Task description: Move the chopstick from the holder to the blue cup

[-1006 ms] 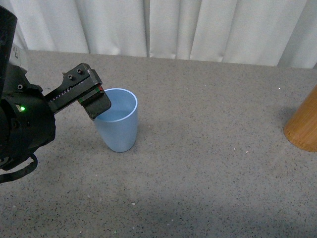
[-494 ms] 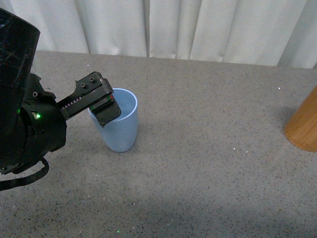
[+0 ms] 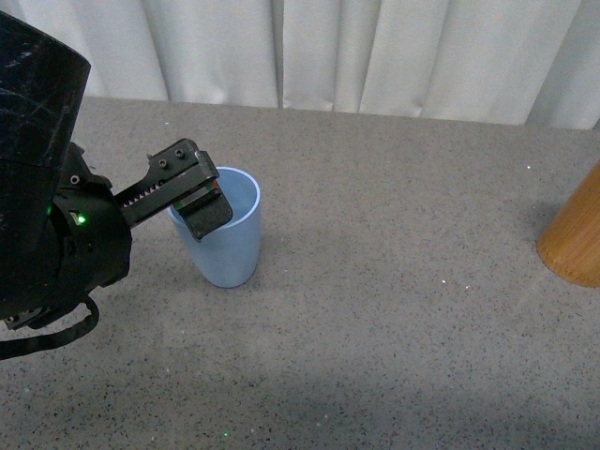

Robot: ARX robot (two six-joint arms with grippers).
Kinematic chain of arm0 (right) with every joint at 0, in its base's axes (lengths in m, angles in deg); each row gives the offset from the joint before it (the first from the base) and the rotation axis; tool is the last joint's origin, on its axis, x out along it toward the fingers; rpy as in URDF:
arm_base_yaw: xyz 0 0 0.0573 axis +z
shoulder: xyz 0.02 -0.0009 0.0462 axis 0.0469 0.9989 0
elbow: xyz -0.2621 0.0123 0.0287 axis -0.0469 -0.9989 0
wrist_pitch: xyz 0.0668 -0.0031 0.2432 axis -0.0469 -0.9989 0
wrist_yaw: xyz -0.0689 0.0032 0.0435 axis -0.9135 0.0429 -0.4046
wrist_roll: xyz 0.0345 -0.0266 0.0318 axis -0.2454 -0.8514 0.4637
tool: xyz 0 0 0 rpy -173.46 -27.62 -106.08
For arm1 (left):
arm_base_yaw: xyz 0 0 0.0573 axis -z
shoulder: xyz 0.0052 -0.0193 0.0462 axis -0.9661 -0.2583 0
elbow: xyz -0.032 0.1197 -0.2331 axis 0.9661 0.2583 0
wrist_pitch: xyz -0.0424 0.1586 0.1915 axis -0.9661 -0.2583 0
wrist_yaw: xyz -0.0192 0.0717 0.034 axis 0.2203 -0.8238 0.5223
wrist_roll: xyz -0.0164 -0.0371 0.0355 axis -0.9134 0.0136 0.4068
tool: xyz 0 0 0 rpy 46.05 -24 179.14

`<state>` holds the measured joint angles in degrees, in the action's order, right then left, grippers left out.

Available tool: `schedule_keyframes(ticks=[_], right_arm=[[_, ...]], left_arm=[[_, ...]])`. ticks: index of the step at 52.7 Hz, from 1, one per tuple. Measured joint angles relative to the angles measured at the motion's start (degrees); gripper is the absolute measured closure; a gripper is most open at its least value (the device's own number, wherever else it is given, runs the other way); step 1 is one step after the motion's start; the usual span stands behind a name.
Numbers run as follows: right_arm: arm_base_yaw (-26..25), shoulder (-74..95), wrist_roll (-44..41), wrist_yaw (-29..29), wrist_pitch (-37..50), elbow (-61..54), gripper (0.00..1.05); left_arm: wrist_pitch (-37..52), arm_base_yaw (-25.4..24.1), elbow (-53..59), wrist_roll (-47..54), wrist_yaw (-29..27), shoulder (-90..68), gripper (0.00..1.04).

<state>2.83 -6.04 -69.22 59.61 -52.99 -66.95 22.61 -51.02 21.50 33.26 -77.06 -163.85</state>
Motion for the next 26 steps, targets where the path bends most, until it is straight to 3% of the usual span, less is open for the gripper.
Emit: schedule_keyframes(ticks=[26], right_arm=[[0.0,0.0,0.0,0.0,0.0,0.0,0.10]], left_arm=[[-1.6,-1.4,-2.4,-1.2,-1.1,-1.6,0.07]])
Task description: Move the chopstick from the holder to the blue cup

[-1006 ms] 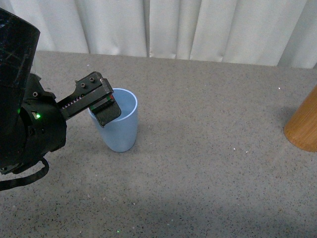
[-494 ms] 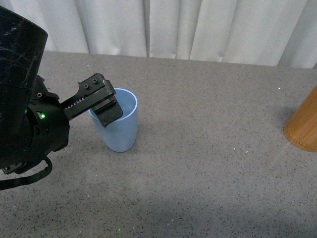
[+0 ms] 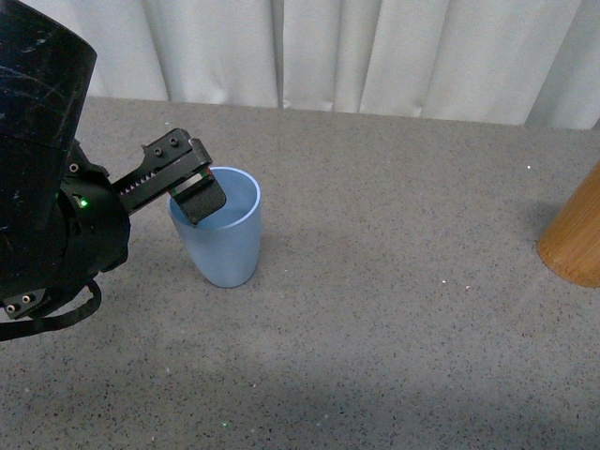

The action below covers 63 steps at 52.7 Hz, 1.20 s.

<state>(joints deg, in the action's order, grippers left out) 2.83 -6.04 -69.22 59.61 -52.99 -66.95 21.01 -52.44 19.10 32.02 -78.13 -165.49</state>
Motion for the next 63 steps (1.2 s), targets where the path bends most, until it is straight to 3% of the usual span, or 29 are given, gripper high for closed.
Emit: schedule_keyframes(ticks=[12,26,40,63], right_arm=[[0.0,0.0,0.0,0.0,0.0,0.0,0.10],[0.0,0.0,0.0,0.0,0.0,0.0,0.10],[0.0,0.0,0.0,0.0,0.0,0.0,0.10],[0.0,0.0,0.0,0.0,0.0,0.0,0.10]], left_arm=[[-0.8,-0.2,-0.8,0.0,-0.3,-1.6,0.07],[-0.6,-0.5,-1.0,-0.2,-0.3,-1.8,0.48],[0.3,-0.6,0.4,0.7,2.4,1.8,1.00],[-1.2,-0.8,1.9,3.3,5.3,9.4,1.01]])
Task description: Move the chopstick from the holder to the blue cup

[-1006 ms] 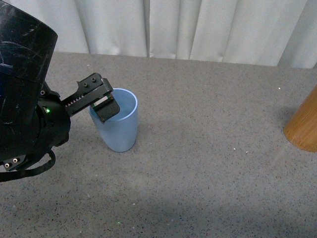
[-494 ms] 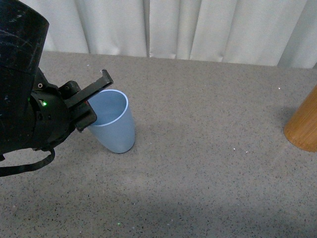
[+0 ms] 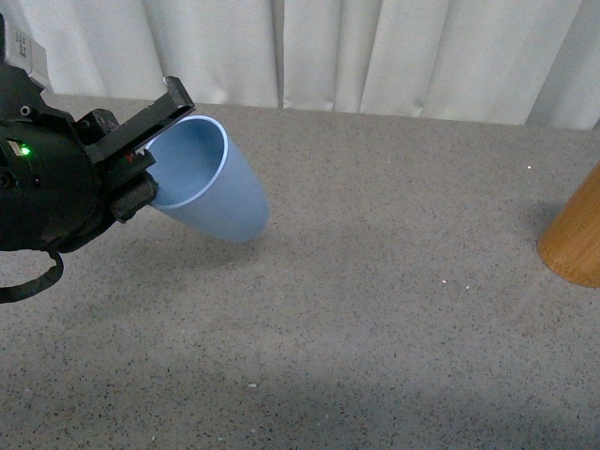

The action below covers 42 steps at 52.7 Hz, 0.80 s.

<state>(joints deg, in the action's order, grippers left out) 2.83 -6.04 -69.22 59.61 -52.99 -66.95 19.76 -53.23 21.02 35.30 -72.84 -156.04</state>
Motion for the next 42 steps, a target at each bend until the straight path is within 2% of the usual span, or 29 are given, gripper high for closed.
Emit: schedule_keyframes(ticks=[24,30,42], right_arm=[[0.0,0.0,0.0,0.0,0.0,0.0,0.10],[0.0,0.0,0.0,0.0,0.0,0.0,0.10],[0.0,0.0,0.0,0.0,0.0,0.0,0.10]], left_arm=[[-3.8,7.9,-11.4,1.2,3.1,-9.2,1.01],[-7.1,9.1,-12.9,3.6,2.4,-10.4,1.01],[-7.8,10.2,-14.2,3.1,0.7,-11.3,1.01]])
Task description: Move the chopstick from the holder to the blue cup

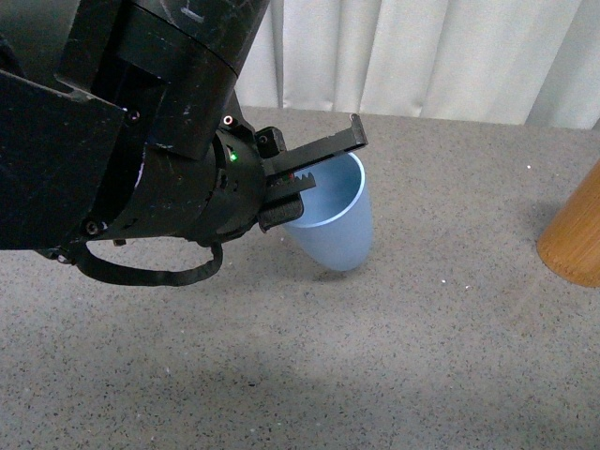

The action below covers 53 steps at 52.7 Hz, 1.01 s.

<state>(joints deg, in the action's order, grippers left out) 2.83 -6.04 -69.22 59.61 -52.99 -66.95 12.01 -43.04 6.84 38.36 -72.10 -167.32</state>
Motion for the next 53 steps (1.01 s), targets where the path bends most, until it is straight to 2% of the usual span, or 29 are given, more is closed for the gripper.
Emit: schedule_keyframes(ticks=[15,53], right_arm=[[0.0,0.0,0.0,0.0,0.0,0.0,0.10],[0.0,0.0,0.0,0.0,0.0,0.0,0.10]], left_arm=[[-0.9,0.1,-1.5,-0.9,-4.6,-2.3,1.01],[-1.6,2.1,-3.1,-1.3,-4.2,-3.8,1.01]])
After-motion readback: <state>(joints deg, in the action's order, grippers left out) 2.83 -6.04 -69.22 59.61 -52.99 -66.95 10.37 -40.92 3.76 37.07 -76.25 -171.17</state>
